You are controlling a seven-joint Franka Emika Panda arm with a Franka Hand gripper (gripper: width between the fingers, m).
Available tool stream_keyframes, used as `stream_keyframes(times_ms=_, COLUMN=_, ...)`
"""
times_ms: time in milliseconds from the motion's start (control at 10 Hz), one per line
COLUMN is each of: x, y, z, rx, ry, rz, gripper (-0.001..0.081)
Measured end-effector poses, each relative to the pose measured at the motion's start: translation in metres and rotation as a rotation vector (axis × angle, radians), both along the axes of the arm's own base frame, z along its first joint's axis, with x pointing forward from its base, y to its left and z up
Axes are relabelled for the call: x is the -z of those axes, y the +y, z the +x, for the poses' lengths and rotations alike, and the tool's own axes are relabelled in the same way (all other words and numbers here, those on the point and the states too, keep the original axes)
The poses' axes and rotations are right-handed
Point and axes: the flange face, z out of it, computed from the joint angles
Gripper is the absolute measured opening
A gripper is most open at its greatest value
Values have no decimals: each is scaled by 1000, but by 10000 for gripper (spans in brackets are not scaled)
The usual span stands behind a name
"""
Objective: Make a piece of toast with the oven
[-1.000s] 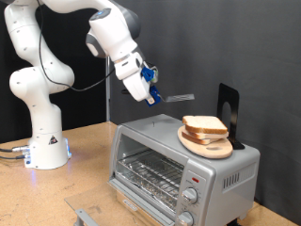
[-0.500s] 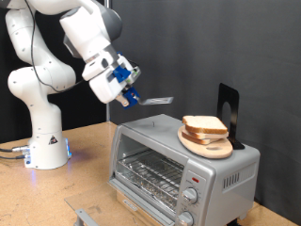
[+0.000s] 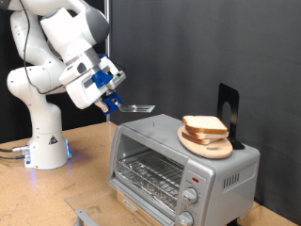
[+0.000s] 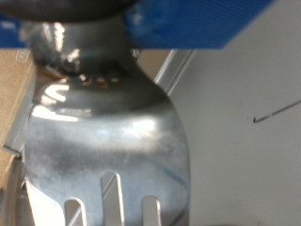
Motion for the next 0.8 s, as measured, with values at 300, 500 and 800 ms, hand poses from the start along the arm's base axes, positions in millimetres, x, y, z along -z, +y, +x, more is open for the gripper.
stream_keyframes(times_ms=300, x=-6, y=6, z=19, rx=-5, ry=74, rz=-59, gripper=390)
stream_keyframes(times_ms=500, x=-8, y=6, z=37, rx=-15, ry=96, rz=-92, gripper=390)
stream_keyframes(times_ms=800, x=-4, y=9, z=62, rx=-41, ry=169, rz=-118, gripper=390)
